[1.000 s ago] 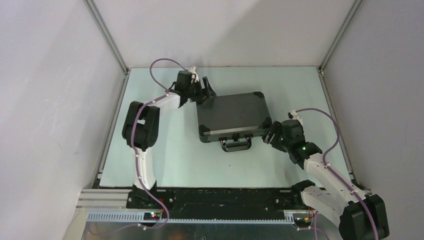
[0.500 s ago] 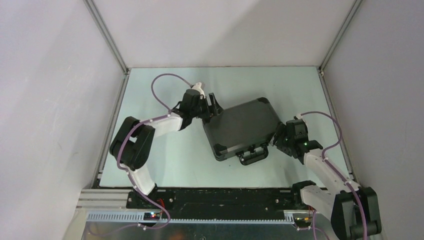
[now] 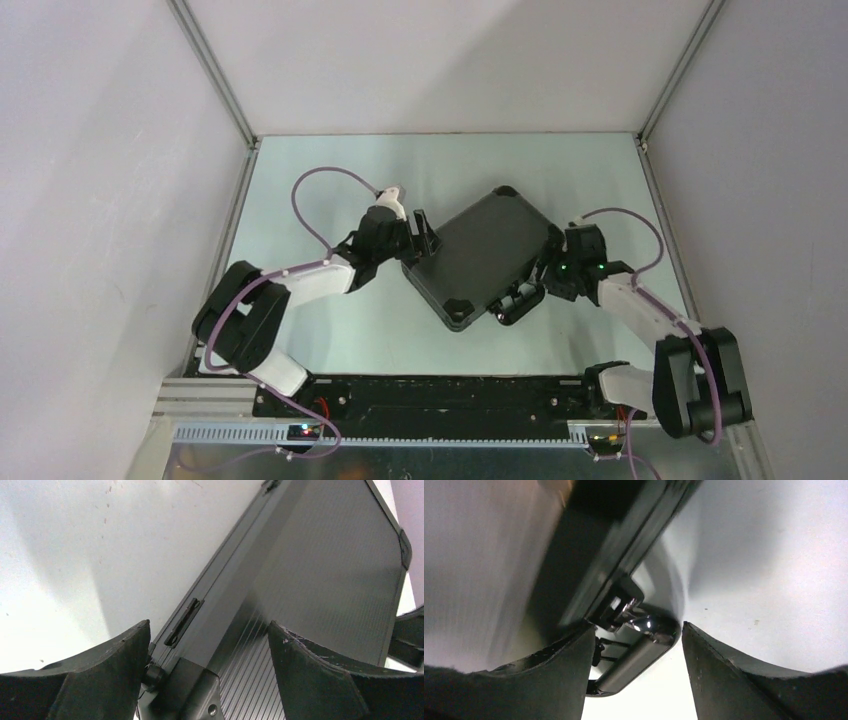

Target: Pack up texas hold em set

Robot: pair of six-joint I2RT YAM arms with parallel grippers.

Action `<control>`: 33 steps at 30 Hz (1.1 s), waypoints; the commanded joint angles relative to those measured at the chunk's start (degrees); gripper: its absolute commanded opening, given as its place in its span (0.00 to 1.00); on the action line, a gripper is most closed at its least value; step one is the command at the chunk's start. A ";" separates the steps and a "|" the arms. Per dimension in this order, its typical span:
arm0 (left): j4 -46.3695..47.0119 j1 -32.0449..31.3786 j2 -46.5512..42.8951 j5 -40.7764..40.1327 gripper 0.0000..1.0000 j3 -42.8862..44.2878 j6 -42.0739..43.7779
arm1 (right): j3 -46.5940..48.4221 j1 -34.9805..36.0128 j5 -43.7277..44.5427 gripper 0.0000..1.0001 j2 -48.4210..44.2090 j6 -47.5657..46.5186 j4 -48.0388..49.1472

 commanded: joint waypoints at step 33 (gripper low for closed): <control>-26.64 -23.27 -18.80 -1.87 0.91 -6.21 -7.71 | 15.27 19.79 10.69 0.71 16.96 -5.96 3.18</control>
